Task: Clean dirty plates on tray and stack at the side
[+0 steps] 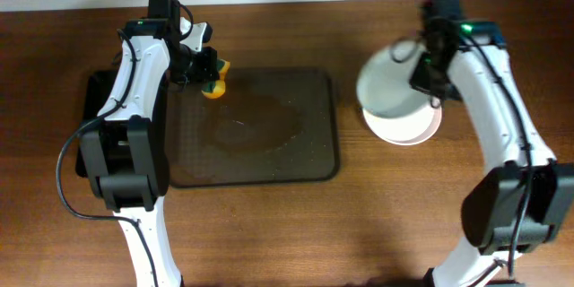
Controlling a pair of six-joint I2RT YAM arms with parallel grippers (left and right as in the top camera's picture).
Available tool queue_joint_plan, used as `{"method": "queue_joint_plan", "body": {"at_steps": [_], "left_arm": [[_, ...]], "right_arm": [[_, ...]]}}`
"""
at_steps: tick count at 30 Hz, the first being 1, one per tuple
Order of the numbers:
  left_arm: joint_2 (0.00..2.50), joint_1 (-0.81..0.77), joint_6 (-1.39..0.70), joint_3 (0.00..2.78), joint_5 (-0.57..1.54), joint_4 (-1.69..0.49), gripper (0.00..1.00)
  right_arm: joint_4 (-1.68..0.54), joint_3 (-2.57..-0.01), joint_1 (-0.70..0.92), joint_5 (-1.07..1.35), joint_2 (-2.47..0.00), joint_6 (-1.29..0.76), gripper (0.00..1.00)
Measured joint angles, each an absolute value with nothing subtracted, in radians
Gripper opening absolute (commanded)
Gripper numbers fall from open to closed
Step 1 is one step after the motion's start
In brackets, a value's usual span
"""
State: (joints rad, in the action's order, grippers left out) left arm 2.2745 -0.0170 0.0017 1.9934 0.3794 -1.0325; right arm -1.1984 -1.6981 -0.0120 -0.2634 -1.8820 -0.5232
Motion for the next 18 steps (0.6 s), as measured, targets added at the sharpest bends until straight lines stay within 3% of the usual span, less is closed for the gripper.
{"method": "queue_joint_plan", "body": {"at_steps": [5,6,7,8,12,18], "left_arm": [[2.275,-0.017,0.002,1.993,0.376,-1.032,0.00],[2.275,-0.017,0.002,1.993,0.376,-1.033,0.01],[2.275,-0.017,0.002,1.993,0.376,-1.033,0.00],[2.275,-0.017,0.002,1.993,0.376,-1.033,0.00],[2.275,-0.017,0.002,1.997,0.374,-1.058,0.00],[2.273,0.010,-0.039,2.280,0.147,-1.388,0.00]], "right_arm": [[-0.960,-1.439,-0.134,-0.136,-1.879,-0.494,0.04],[-0.927,-1.419,-0.143,-0.116,-1.879,-0.486,0.12],[-0.907,-1.404,-0.149,-0.089,-1.879,-0.471,0.38],[-0.907,-1.402,-0.149,-0.076,-1.879,-0.465,0.54],[-0.911,-1.400,-0.133,0.010,-1.878,-0.407,0.71],[-1.024,-1.593,-0.035,0.157,-1.862,-0.300,0.89]]}}
